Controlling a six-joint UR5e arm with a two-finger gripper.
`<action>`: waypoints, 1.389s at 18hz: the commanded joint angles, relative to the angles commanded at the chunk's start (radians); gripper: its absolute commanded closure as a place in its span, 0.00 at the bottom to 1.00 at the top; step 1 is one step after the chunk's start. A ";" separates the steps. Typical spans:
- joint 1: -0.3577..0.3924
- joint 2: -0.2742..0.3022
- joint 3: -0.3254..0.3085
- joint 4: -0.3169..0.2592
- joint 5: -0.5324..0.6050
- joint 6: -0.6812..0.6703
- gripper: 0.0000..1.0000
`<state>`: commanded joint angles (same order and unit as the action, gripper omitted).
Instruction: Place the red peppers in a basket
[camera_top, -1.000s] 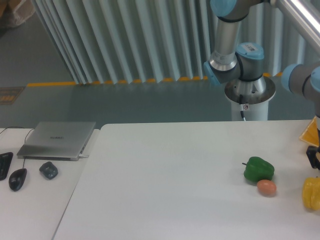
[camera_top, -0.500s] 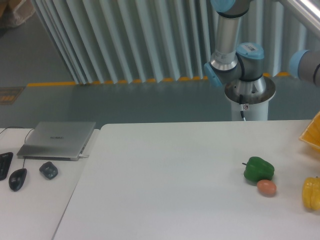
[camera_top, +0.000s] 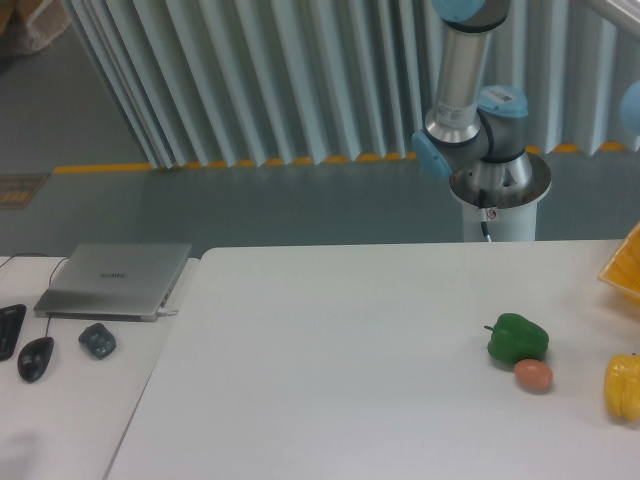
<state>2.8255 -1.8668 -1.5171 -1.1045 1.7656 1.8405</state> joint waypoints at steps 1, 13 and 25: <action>0.005 -0.005 -0.002 0.002 0.002 0.018 0.52; 0.060 -0.091 -0.008 0.063 0.012 0.118 0.30; 0.048 -0.052 -0.003 0.000 -0.086 0.112 0.00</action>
<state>2.8731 -1.9190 -1.5202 -1.1042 1.6800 1.9528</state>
